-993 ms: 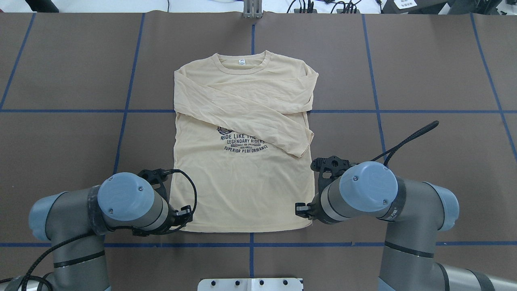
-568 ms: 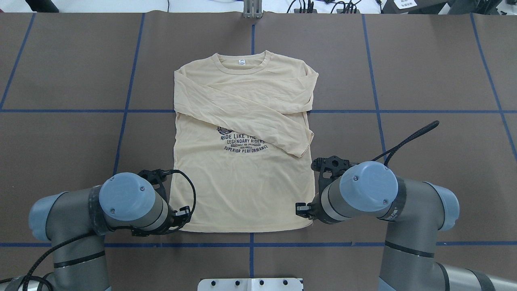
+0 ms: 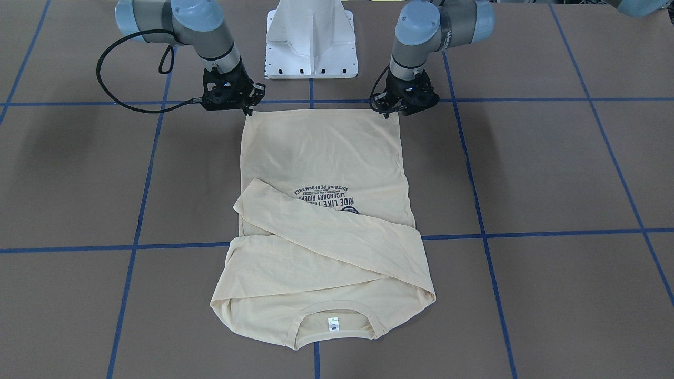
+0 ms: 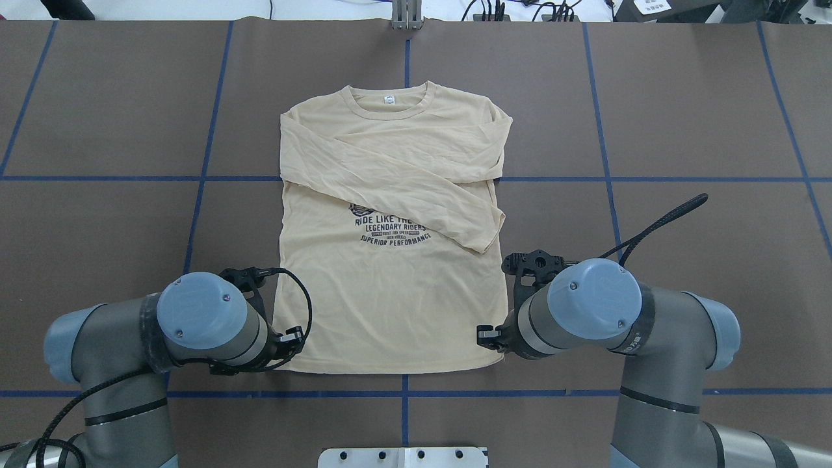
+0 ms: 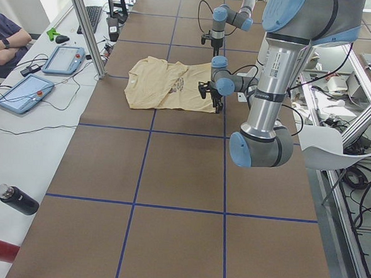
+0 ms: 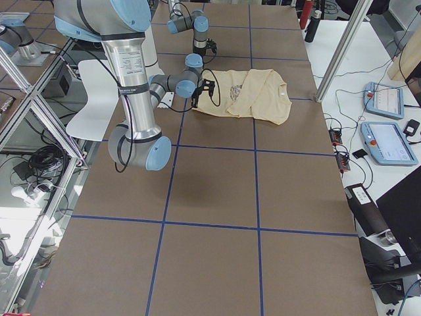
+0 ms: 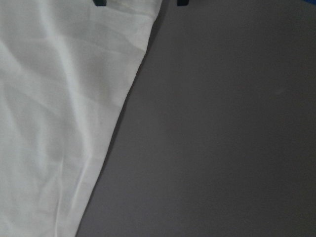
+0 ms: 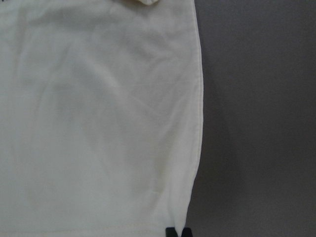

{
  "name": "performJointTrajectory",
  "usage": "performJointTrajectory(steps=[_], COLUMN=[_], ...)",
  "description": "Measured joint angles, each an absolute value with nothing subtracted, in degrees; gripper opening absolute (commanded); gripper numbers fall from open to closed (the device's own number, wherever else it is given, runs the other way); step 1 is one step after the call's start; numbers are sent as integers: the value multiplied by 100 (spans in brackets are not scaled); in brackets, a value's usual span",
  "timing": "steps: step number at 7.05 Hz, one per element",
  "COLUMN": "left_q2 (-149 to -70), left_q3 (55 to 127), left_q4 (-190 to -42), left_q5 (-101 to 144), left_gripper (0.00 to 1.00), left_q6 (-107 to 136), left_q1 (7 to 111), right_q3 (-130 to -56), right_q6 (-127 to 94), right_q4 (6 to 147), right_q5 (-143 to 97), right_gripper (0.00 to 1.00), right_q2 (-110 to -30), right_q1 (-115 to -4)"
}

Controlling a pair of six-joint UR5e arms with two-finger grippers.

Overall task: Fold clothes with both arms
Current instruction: 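Close both grippers on the hem corners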

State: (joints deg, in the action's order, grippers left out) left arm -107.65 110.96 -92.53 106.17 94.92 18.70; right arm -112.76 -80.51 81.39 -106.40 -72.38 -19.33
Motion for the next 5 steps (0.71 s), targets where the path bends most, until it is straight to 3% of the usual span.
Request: performJointTrajectory(steps=[5], left_q2=[-10750], left_q3=[11077], left_q4=[-9246], left_q5=[10610], left_gripper=[51], left_q6=[9494], left_q1=[1832], right_q3=[-11276], right_q6=[-8051], right_q4=[8139], right_q5=[-10651], right_gripper=[0], right_q2=[-7269], right_q1=[-1953])
